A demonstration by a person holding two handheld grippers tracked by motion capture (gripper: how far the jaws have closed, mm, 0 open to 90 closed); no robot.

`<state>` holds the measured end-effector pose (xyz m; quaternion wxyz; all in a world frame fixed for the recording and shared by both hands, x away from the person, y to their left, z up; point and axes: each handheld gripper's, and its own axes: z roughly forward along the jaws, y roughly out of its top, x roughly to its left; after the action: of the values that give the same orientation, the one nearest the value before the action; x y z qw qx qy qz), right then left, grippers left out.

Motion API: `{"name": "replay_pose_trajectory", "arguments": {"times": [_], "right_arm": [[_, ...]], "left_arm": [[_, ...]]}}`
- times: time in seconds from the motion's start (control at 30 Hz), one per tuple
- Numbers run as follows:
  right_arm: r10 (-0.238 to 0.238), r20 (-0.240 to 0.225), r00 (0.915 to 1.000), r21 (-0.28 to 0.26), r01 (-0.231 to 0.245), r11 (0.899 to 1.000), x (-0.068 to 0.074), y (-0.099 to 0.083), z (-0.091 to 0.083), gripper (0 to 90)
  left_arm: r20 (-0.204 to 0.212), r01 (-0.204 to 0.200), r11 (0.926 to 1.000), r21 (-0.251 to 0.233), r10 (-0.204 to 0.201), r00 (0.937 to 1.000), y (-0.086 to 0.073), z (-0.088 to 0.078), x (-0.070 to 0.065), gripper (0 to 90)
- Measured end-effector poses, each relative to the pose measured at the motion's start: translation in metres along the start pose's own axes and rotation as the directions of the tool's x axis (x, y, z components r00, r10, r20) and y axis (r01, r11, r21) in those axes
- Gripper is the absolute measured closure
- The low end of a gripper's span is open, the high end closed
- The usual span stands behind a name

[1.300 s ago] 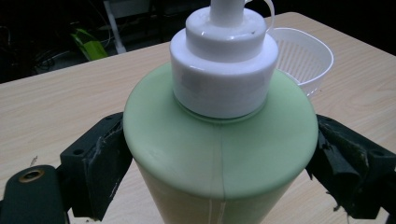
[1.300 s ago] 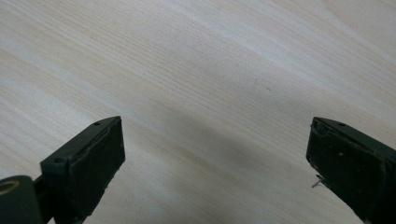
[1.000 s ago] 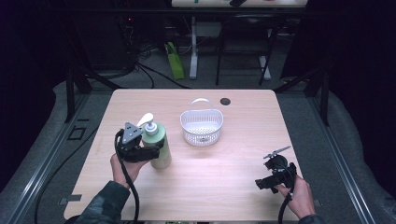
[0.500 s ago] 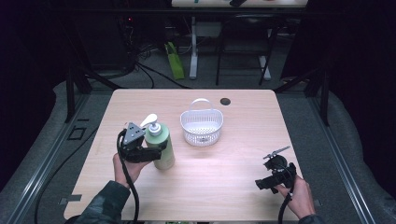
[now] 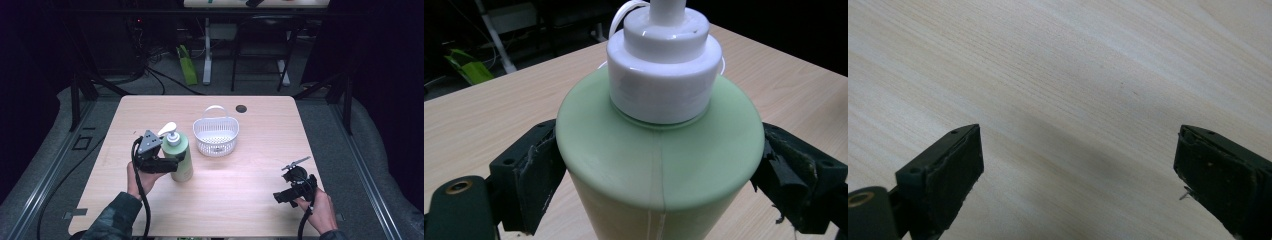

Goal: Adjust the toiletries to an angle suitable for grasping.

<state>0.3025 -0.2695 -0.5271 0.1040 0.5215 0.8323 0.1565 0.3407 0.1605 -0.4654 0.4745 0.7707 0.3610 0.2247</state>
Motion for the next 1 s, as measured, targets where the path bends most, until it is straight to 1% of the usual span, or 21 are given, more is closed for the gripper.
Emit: {"name": "replay_pose_trajectory", "arguments": {"times": [0.3,0.47,0.5,0.53,0.57,0.6,0.7,0.9,1.0], "right_arm": [[-0.004,0.003,1.0,0.003,0.004,1.0,0.0,0.0,0.001,5.4],[-0.005,0.002,1.0,0.005,0.005,1.0,0.0,0.0,0.001,5.4],[-0.007,0.007,1.0,0.009,0.007,1.0,0.0,0.0,0.001,5.5],[0.001,0.001,1.0,0.007,-0.001,1.0,0.001,0.0,0.001,5.6],[-0.004,0.001,1.0,0.008,0.004,1.0,0.0,0.0,0.001,5.6],[-0.004,0.001,1.0,0.008,0.004,1.0,0.0,0.0,0.001,5.6],[0.0,-0.004,1.0,0.01,0.0,1.0,0.001,0.0,0.001,5.7],[0.0,-0.003,1.0,0.012,0.0,1.0,0.001,0.0,0.001,5.8],[-0.013,0.003,0.9999,0.014,0.013,1.0,0.001,0.0,0.001,5.8]], "left_arm": [[0.054,-0.032,0.9995,0.002,0.031,0.998,0.002,0.004,-0.003,12.2],[0.08,-0.039,0.9992,0.006,0.039,0.9961,0.004,0.006,-0.005,12.2],[0.091,-0.048,0.9988,0.005,0.047,0.9947,0.004,0.006,-0.006,12.2],[0.091,-0.048,0.9988,0.005,0.047,0.9947,0.004,0.006,-0.006,12.2],[0.102,-0.052,0.9987,0.003,0.051,0.9935,0.004,0.007,-0.007,12.2],[0.102,-0.052,0.9987,0.003,0.051,0.9935,0.004,0.007,-0.007,12.2],[0.129,-0.064,0.998,0.001,0.063,0.9896,0.005,0.008,-0.01,12.2],[0.154,-0.083,0.9965,-0.001,0.082,0.9847,0.006,0.01,-0.013,12.2],[0.165,-0.1,0.995,0.0,0.099,0.9814,0.007,0.01,-0.016,12.1]]}}
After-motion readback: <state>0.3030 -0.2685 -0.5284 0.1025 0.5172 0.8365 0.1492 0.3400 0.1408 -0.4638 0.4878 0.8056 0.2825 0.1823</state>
